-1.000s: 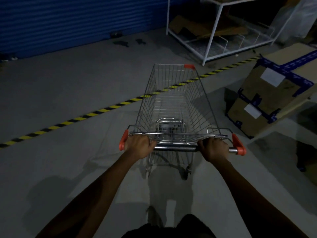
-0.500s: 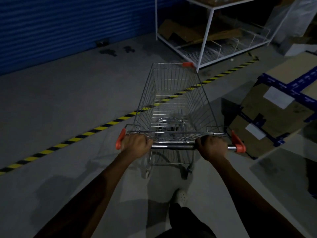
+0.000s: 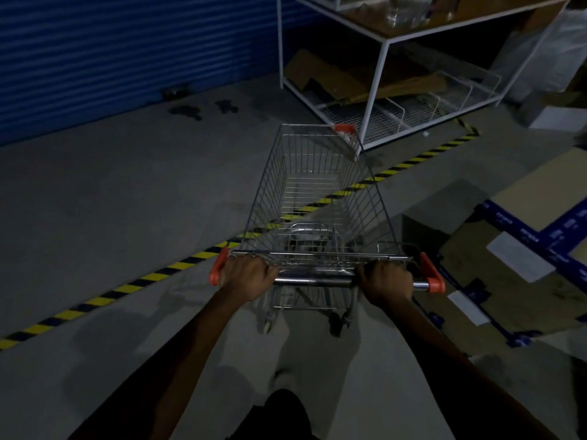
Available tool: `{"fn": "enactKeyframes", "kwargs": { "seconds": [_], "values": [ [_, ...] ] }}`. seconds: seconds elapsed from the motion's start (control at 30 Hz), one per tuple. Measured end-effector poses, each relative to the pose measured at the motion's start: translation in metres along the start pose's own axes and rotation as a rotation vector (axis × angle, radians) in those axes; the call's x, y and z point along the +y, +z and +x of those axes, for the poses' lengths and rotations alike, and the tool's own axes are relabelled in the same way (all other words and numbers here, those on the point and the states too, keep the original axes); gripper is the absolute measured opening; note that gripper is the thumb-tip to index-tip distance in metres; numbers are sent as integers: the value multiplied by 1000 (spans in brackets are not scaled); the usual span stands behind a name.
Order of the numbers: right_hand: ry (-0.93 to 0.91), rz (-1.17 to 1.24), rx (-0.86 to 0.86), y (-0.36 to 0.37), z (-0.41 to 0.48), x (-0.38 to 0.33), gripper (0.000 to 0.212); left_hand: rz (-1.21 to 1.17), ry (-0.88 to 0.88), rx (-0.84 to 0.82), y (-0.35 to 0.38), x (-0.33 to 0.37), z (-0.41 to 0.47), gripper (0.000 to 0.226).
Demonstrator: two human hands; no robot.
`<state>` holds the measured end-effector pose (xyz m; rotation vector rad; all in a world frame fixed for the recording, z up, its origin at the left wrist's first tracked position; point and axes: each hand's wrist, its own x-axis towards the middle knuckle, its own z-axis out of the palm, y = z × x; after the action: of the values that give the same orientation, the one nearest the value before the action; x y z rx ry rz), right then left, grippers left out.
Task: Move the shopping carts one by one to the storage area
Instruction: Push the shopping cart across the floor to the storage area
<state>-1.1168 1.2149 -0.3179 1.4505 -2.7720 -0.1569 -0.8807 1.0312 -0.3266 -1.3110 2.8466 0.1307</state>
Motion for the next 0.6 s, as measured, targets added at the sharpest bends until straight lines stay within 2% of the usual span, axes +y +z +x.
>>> {"fn": "enactKeyframes", "kwargs": {
  "seconds": [0.27,0.37,0.5,0.6],
  "values": [
    [13,106,84,5,160,64,57,-75,-12,68,9,44,161,51],
    [10,108,78,4,219,86,58,-57,-21,43,5,63,219,54],
    [2,86,25,-2,295,114,54,-43,-9,24,-2,84,290,69],
    [-46,11,25,-1,344,132,57,-31,7,17,-4,97,339,67]
  ]
}}
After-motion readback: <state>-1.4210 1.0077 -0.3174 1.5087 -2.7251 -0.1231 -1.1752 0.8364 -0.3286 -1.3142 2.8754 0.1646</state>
